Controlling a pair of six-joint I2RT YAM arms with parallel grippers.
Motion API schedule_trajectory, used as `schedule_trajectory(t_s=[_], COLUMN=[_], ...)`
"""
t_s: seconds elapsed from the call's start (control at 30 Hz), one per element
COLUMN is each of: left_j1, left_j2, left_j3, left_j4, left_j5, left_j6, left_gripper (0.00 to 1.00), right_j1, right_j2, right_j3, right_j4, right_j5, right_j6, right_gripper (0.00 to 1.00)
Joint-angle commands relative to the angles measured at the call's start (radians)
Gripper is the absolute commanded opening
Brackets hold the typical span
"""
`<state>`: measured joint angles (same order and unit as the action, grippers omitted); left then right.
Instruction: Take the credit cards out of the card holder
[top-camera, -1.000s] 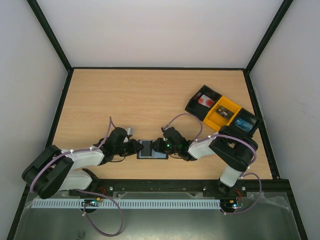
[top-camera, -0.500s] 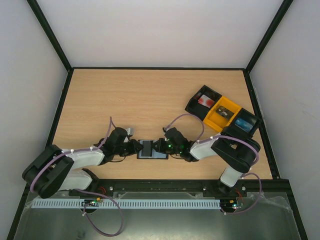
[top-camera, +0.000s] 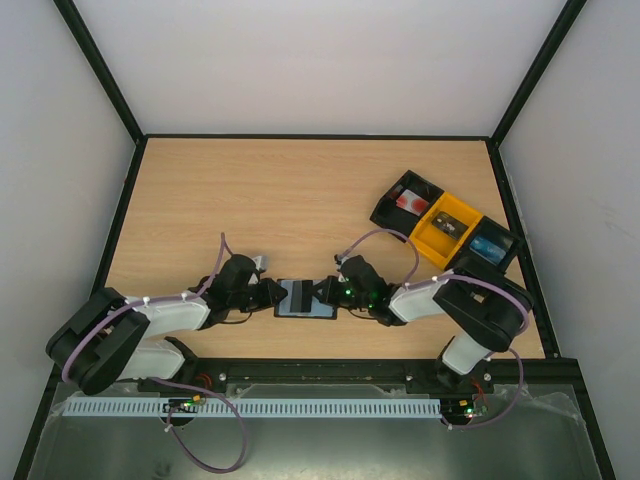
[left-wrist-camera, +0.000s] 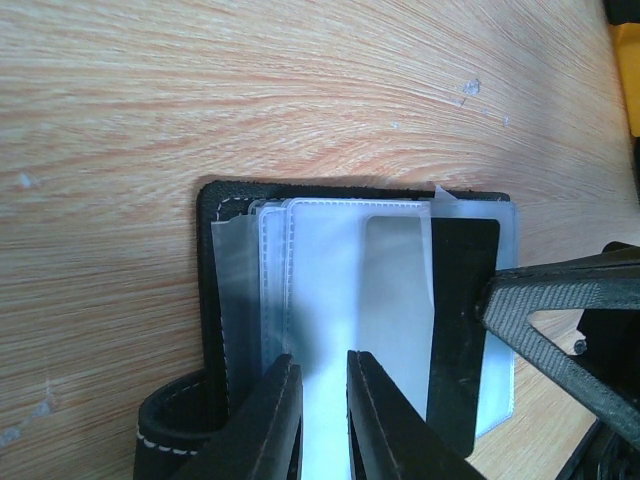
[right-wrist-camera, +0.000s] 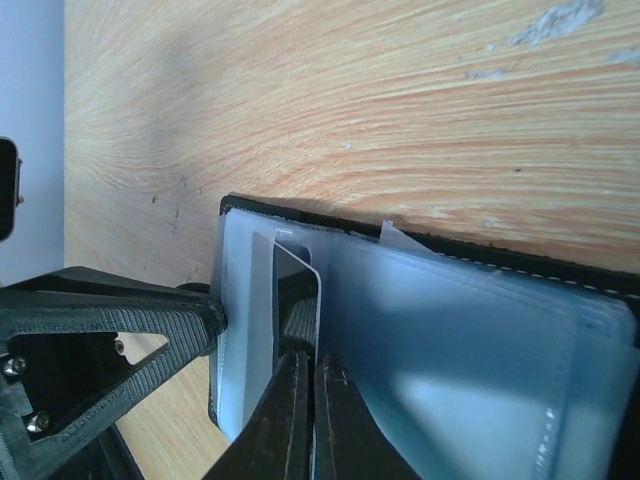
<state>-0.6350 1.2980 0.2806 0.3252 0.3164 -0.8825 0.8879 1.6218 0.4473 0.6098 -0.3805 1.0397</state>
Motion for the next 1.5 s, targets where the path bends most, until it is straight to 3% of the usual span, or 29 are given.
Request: schedule_trajectory(t_s=[0.0,0.33,0.87,1.0,1.17,1.47], left_j1=[-0.005,-0.005,-0.003,0.002,0.01,0.015], left_j2=[0.02,0.007,-0.189,-0.262,-0.36,-0.499], left_j3=[-0.007,0.038,0.175,0.173,0.135,0.083], left_j4=[-0.074,-0.085,-0.274,-0.294,-0.267,-0.236], left_j5=[-0.043,-0.01,-0.014,-0.005,-0.012,0.038], left_j6=[0.015,0.013,-0.018,-0.081,-0.285,-0.581], left_gripper=[0.17,0.2,0.68,0.76,0.74,0.7], right_j1=[-0.017,-0.023,-0.015,0.015,0.091,0.305], right_j2=[-0.056,-0.173,-0.45,-0.503,-0.534,-0.559], right_j3=[-0.027,-0.062,-0.039,-0.037,-0.024,-0.04], right_j4=[-0.003,-0.087,-0.328,-0.335,-0.332,-0.197], right_j5=[0.021,0.067,0.237,0.292,0.413,0.586], right_j6=[-0.014,-0.042,-0.208,-0.259,-0.389,-0.858], right_gripper=[0.02,0.02,0.02,0.02,0.02,0.02])
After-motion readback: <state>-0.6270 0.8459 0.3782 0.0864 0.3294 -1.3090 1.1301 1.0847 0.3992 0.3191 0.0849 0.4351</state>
